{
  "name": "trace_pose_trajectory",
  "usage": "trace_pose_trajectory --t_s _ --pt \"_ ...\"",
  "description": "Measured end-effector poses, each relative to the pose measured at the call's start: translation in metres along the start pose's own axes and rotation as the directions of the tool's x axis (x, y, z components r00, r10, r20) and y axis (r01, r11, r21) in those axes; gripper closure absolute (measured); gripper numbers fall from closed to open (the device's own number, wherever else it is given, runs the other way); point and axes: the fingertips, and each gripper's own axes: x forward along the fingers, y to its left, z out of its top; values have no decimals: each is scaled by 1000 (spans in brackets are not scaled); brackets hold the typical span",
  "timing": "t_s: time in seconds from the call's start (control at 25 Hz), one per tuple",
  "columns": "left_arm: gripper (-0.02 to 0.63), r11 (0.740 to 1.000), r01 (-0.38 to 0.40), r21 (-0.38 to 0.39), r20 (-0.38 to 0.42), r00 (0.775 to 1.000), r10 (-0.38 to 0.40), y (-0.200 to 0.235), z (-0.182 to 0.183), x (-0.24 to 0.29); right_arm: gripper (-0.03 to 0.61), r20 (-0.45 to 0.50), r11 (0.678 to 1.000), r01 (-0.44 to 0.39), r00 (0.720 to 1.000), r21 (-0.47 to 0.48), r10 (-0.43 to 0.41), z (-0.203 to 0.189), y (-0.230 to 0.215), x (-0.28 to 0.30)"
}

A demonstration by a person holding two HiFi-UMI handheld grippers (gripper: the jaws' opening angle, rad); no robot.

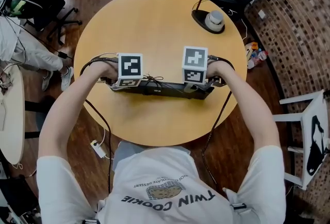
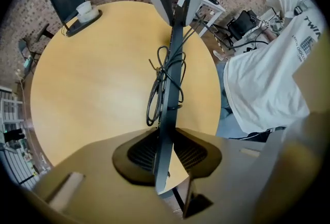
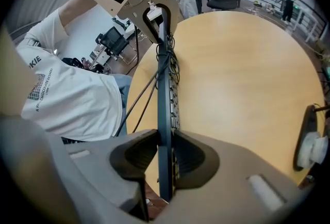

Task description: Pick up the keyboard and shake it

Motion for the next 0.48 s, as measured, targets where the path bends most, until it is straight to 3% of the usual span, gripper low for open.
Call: trace_pose_trajectory --t_s 0.16,0.48 --pt "511 999 -15 29 -3 1000 15 16 0 -1 482 1 1000 -23 1000 -12 23 4 -14 -2" --pt "508 994 60 95 -12 998 -60 46 6 7 483 45 987 -153 987 39 152 5 -48 2"
